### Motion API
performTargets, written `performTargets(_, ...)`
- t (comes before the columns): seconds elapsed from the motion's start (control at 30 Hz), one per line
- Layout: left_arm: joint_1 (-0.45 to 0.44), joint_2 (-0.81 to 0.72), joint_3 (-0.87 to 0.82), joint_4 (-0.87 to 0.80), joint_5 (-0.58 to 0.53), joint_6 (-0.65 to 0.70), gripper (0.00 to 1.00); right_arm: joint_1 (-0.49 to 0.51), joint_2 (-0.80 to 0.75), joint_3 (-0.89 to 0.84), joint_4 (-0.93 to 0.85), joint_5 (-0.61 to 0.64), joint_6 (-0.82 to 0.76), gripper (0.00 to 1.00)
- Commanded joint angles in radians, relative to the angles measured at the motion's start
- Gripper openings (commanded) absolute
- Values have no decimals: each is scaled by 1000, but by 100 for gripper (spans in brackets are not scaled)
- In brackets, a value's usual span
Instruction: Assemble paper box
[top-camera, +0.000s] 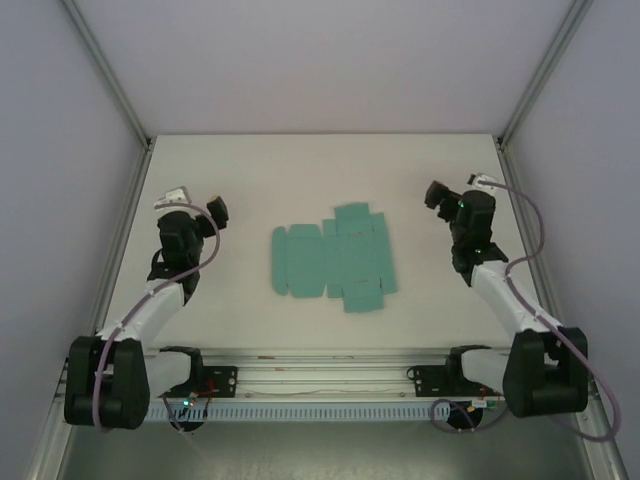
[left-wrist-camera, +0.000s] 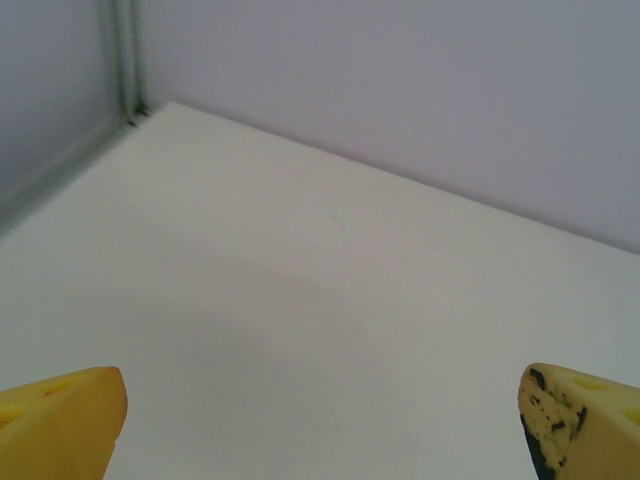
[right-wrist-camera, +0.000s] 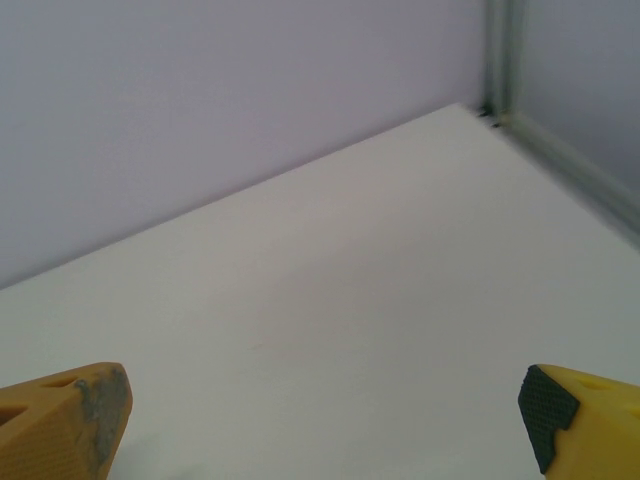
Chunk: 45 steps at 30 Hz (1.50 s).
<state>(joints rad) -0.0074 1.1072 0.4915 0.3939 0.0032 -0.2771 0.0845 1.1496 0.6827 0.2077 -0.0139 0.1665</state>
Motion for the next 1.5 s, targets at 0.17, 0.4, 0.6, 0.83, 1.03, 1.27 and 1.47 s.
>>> performTargets(0.17,-139,3,34,-276,213,-180,100,254,66,44,-310,-363,162,81)
performTargets(0.4,-208,159,87,-292,291,-168,100,310,314,56,-210,-416,239,63)
performTargets(0.6,-217,237,87,-248,402,-169,100,306,503,78,-241,-339,278,52)
performTargets(0.83,-228,341,74,-130,588,-195,100,305,586,23,-145,-366,317,49)
performTargets(1.03,-229,446,62,54,692,-263,82,304,585,-9,-114,-362,310,48)
performTargets(1.27,-228,563,77,250,736,-306,50,290,577,-37,-83,-417,250,48)
performTargets(1.47,-227,575,127,244,745,-310,9,246,516,-3,-120,-499,233,47)
